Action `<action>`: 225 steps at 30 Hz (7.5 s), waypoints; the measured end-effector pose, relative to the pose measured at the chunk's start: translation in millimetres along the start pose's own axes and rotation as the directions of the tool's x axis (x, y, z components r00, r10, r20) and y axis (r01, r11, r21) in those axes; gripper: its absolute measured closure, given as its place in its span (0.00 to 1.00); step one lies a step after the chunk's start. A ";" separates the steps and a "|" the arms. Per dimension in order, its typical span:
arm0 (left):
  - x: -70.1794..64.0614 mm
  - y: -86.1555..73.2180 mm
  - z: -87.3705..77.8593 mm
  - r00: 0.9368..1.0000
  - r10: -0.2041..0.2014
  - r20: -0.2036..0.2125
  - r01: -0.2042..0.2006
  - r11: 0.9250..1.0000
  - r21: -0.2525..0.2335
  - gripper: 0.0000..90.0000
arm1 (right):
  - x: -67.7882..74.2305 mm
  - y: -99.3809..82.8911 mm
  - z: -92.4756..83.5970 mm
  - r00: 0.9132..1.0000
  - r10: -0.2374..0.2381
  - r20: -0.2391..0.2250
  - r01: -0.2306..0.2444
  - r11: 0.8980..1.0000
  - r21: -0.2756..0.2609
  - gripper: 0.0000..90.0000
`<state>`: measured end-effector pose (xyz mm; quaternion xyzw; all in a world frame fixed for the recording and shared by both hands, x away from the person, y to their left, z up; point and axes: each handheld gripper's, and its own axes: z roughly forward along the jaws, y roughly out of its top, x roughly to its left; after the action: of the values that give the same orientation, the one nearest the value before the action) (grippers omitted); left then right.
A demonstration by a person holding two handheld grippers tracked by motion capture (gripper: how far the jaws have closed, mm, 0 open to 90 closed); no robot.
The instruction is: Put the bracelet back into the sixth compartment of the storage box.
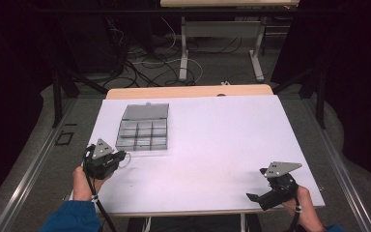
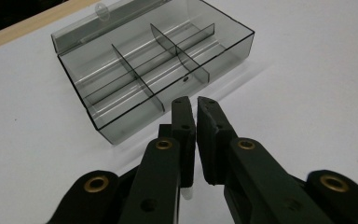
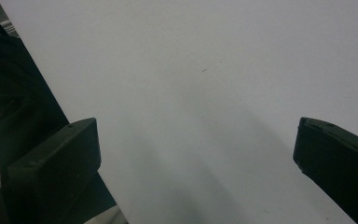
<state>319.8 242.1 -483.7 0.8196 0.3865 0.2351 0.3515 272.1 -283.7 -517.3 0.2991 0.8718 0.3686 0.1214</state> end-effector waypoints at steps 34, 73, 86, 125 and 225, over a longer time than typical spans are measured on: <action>-0.1 29.7 7.7 1.000 0.015 -0.002 -0.015 0.998 -0.060 0.96 | 0.4 -0.6 2.6 1.000 0.006 0.001 -0.006 1.000 -0.025 0.00; 1.3 56.2 28.4 0.999 0.049 0.009 -0.048 0.995 -0.086 0.96 | 0.4 -0.4 1.7 1.000 0.001 0.007 -0.001 1.000 -0.012 0.00; 0.5 63.6 36.5 0.998 0.062 0.016 -0.060 0.994 -0.086 0.96 | 0.4 -0.4 1.5 1.000 0.000 0.009 0.000 1.000 -0.012 0.00; -4.1 77.3 59.2 0.996 0.081 0.033 -0.078 0.993 -0.085 0.96 | 0.4 -0.6 1.6 1.000 -0.001 0.010 0.002 1.000 -0.011 0.00; -25.9 70.3 120.5 0.987 0.082 0.139 -0.092 0.994 0.063 0.94 | 0.7 -0.2 0.4 1.000 -0.006 0.004 0.006 1.000 -0.003 0.00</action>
<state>416.6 142.0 -510.7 0.8616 0.3334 0.1803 0.3378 271.6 -283.2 -517.7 0.2972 0.8718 0.3689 0.1246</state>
